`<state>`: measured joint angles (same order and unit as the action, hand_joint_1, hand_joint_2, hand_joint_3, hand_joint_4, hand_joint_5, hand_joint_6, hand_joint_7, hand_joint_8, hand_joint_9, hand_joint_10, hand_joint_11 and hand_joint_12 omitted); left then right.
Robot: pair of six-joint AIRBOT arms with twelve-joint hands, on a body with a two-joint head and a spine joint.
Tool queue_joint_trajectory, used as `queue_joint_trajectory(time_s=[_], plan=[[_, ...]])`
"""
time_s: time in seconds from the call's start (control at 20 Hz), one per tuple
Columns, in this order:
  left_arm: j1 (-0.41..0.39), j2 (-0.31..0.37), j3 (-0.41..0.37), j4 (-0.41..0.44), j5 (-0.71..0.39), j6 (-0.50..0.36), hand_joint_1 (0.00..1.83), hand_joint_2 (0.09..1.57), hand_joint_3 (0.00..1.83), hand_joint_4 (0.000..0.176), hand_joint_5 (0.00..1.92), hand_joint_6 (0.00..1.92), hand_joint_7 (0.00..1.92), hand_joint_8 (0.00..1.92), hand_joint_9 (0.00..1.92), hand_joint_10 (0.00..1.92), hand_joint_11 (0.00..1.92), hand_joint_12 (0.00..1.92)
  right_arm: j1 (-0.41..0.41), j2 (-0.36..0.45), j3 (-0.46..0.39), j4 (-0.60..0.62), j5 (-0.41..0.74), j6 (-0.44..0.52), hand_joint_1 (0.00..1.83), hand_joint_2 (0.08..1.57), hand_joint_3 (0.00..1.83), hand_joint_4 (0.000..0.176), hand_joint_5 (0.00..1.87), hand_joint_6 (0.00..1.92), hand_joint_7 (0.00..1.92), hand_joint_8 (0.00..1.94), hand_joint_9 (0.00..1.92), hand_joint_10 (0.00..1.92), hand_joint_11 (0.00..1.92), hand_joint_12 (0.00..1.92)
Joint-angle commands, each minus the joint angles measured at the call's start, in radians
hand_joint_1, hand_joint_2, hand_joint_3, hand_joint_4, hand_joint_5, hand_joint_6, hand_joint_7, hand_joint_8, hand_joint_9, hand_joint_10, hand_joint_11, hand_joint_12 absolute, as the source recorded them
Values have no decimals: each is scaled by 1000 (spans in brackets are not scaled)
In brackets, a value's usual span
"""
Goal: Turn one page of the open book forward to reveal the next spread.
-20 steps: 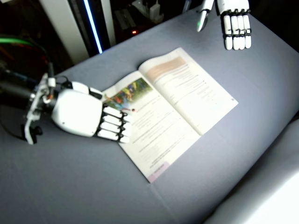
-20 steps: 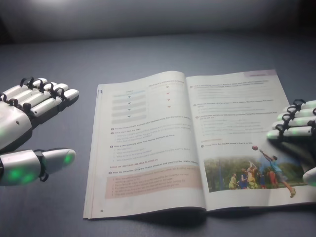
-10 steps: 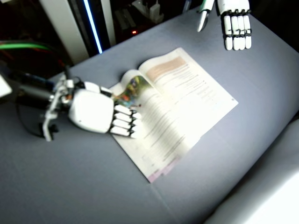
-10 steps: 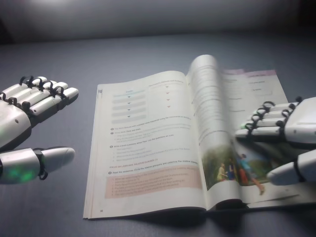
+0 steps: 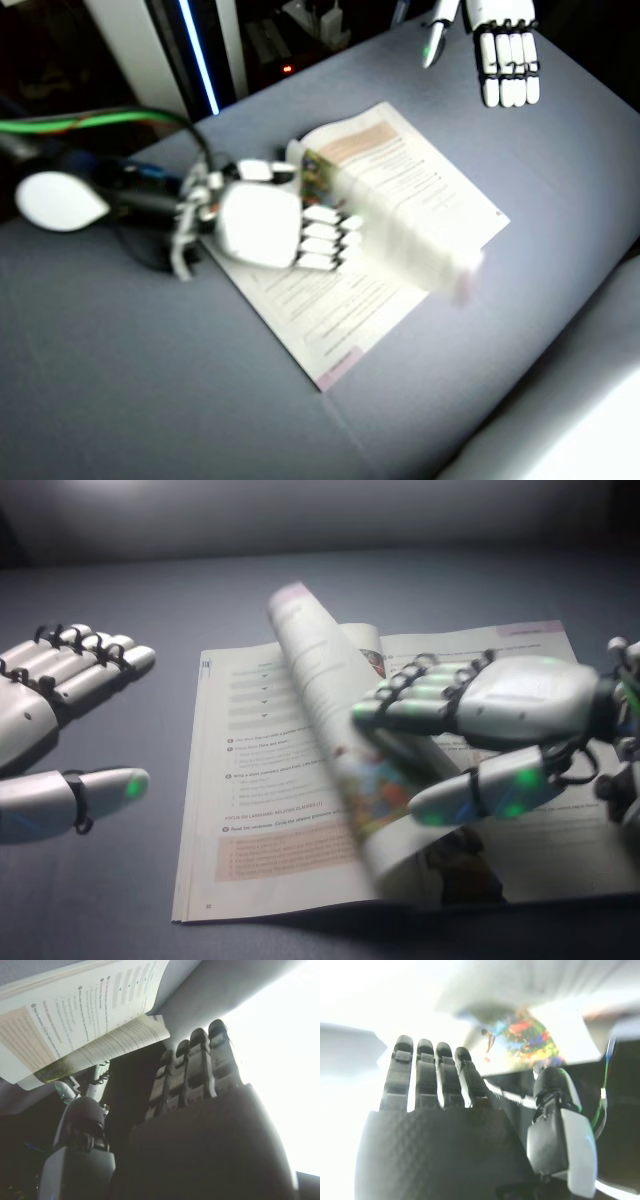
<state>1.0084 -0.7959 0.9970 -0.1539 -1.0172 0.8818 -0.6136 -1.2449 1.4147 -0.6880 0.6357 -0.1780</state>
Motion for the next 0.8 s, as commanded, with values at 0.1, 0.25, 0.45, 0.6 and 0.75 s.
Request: queue_joint_trajectory(time_s=[0.1, 0.25, 0.45, 0.6, 0.75], plan=[[-15, 11, 11, -41, -169, -4, 0, 1221, 0, 0, 25, 7, 0, 0, 0, 0, 0, 0, 9, -46, 1, 8, 108, 7, 0, 1250, 9, 0, 53, 0, 49, 0, 36, 3, 9, 3], [-16, 21, 12, -52, -193, -4, 0, 1243, 0, 0, 23, 5, 0, 0, 0, 0, 0, 0, 41, -114, 5, -47, 108, 7, 0, 1254, 0, 0, 134, 4, 108, 5, 83, 6, 46, 17], [-16, 29, 17, -65, -203, -4, 0, 1217, 0, 0, 23, 7, 7, 3, 0, 0, 0, 0, 77, -200, 27, -103, 101, 7, 0, 1225, 0, 0, 137, 6, 104, 5, 73, 4, 23, 6], [-16, 49, 16, -67, -204, -6, 0, 1202, 0, 0, 3, 0, 0, 0, 0, 0, 0, 0, 118, -216, -1, -223, 166, 80, 0, 1199, 0, 0, 195, 7, 170, 8, 154, 13, 66, 22], [-16, 54, 15, -68, -206, -13, 0, 1193, 0, 0, 0, 0, 0, 0, 0, 0, 0, 0, 147, -212, -39, -276, 281, 164, 0, 1211, 0, 0, 219, 7, 234, 21, 218, 24, 150, 55]])
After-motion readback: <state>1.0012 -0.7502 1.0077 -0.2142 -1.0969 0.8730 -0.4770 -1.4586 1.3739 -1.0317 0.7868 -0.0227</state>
